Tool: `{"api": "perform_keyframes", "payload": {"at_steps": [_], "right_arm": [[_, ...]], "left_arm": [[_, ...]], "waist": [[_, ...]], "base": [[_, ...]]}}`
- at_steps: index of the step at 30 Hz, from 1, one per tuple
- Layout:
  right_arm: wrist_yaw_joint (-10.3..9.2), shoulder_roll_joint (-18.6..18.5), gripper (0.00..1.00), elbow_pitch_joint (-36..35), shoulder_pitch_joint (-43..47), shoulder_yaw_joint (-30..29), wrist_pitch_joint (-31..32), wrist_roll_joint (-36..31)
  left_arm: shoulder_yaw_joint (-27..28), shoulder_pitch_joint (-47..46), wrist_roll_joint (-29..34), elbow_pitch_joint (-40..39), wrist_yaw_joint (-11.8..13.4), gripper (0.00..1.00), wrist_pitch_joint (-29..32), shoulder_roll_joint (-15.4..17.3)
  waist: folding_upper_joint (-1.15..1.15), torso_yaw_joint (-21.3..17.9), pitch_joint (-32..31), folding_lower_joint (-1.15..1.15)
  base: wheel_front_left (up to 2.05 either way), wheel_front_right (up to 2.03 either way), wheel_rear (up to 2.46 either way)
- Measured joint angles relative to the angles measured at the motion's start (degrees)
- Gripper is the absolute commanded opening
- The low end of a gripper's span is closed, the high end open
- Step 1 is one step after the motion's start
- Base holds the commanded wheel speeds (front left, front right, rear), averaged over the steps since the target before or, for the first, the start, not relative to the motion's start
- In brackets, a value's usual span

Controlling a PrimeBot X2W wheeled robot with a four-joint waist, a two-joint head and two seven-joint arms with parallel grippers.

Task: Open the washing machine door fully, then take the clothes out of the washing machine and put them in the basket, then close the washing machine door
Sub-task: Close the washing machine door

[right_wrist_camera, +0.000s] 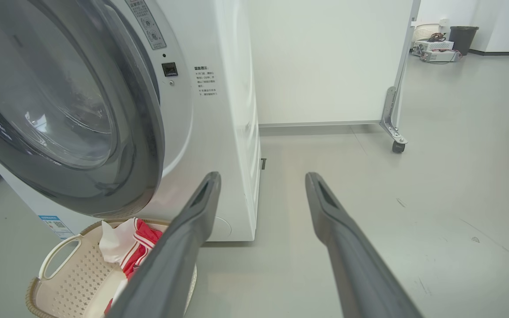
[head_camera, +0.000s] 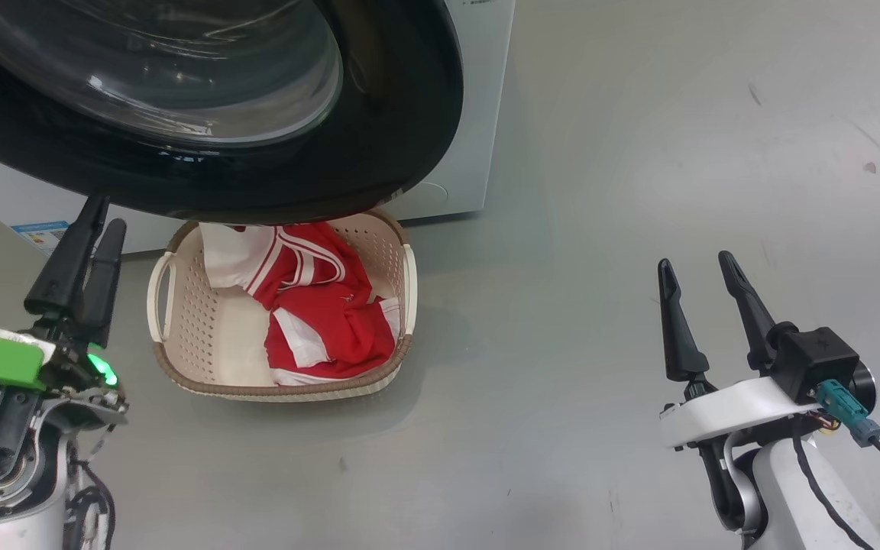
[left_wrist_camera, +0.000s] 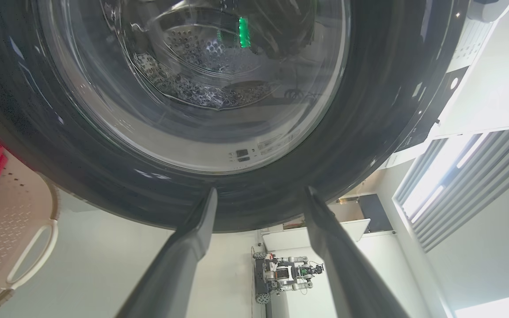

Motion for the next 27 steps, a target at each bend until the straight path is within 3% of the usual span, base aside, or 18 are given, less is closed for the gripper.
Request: {"api": "perform_keyframes", "payload": {"at_steps": [8, 17, 19, 22, 27], "right_arm": [[0.00, -0.3, 1.00, 0.8, 2.0, 0.0, 0.0, -0.4], [0.00, -0.9, 1.00, 1.1, 3.8, 0.1, 0.0, -0.4], [0.00, -1.0, 1.00, 1.1, 4.4, 0.2, 0.0, -0.4], [0.00, -1.0, 1.00, 1.0, 4.8, 0.2, 0.0, -0.4], [-0.08, -1.3, 1.00, 1.0, 6.3, 0.2, 0.0, -0.5]], "left_arm": [[-0.9, 5.9, 21.5, -6.6, 0.0, 1.00, -9.2, 5.9], [-7.3, 12.5, 47.8, -11.5, 0.0, 1.00, -20.3, 12.6], [-8.1, 14.9, 54.8, -10.9, 0.0, 1.00, -23.5, 13.4], [-9.2, 17.5, 59.6, -10.0, 0.3, 1.00, -25.7, 13.5], [-12.3, 21.2, 66.4, -8.8, 3.8, 1.00, -27.9, 13.3]], "waist": [[0.00, 1.0, -3.9, 0.00], [0.00, 1.8, -7.5, 0.00], [0.00, 1.8, -8.3, 0.00], [0.00, 1.7, -9.1, 0.00], [0.00, 1.6, -10.3, 0.00]], "base": [[0.00, 0.00, 0.00], [0.00, 0.00, 0.00], [0.00, 0.00, 0.00], [0.00, 0.00, 0.00], [0.00, 0.00, 0.00]]}}
